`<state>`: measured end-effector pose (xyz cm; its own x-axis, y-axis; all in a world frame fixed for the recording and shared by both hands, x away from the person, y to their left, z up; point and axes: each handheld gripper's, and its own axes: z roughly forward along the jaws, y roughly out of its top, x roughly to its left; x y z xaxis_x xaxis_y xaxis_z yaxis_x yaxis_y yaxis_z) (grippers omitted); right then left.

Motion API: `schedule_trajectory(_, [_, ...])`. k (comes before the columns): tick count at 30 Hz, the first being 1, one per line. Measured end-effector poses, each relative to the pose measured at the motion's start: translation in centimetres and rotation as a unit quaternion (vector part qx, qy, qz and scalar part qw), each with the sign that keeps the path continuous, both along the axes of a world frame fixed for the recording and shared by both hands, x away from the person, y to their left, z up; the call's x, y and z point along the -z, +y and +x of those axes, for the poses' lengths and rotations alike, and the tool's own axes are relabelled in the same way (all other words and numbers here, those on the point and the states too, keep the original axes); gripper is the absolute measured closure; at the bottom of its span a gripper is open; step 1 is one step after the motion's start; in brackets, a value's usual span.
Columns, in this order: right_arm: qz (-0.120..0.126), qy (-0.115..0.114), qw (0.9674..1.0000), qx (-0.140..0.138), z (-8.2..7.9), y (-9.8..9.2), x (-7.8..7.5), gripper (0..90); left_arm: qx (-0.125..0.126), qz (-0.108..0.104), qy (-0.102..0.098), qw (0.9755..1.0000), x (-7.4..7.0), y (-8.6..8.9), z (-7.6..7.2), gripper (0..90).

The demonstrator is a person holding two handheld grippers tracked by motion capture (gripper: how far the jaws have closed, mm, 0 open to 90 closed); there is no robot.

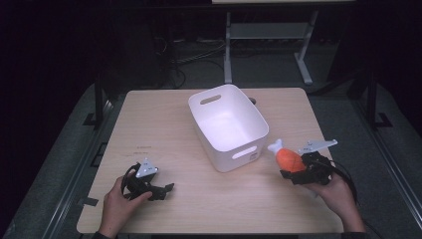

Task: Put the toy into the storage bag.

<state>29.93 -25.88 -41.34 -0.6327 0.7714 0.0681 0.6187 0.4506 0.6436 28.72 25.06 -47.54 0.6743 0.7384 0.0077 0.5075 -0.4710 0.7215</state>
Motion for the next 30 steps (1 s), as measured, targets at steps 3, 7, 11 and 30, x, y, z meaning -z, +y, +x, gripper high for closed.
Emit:
schedule_trajectory(3, [0.0,-0.002,1.0,-0.002,0.1,0.0,-0.3,25.9,0.0,0.0,0.0,1.0,0.0,0.0,0.0,12.9])
schedule_trajectory(7, [0.003,-0.006,1.0,-0.002,0.3,0.1,-0.6,25.9,0.0,0.0,0.0,1.0,0.0,0.0,0.0,12.8])
schedule_trajectory(11, [0.006,-0.01,0.9999,0.0,0.6,0.0,-1.3,25.9,0.0,-0.001,0.0,1.0,0.0,0.0,0.0,12.9])
schedule_trajectory(30, [0.004,-0.028,0.9996,-0.001,2.1,0.1,-4.3,25.7,-0.003,-0.004,0.0,1.0,0.0,-0.1,0.0,12.9])
